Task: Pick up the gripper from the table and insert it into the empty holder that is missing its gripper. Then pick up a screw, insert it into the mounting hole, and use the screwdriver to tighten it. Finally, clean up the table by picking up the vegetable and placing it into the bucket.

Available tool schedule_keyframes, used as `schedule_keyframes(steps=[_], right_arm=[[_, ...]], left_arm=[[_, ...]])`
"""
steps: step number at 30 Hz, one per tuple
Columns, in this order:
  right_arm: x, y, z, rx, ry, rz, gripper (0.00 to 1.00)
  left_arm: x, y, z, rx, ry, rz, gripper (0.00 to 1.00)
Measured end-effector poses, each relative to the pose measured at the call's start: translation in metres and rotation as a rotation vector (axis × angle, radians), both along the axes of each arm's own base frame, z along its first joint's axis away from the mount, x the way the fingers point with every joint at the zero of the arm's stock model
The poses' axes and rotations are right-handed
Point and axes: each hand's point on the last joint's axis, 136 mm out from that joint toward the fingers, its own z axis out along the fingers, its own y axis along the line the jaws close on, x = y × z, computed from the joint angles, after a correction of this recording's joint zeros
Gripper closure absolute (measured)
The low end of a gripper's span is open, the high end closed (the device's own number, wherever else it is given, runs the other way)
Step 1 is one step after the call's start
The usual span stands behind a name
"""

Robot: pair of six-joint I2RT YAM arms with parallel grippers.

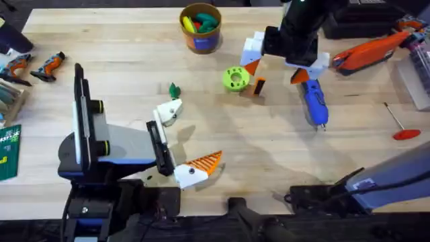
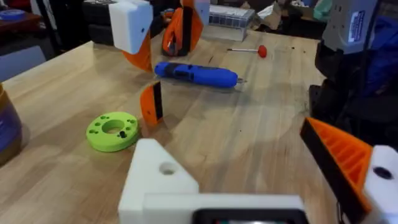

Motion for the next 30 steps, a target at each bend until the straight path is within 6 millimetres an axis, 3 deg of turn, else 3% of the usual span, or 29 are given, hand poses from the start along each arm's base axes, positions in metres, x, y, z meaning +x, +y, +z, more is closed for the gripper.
schedule_keyframes(steps=[22,30], right_arm=[[0.023,0.012,-0.050,-0.005,0.016,-0.048,0.014],[0.026,0.014,-0.061,-0.009,0.023,-0.048,0.080]], left_arm=[[0.000,0.000,0.000,0.000,0.000,0.000,0.015],[0.000,0.000,0.000,0.000,0.001,0.000,0.015]])
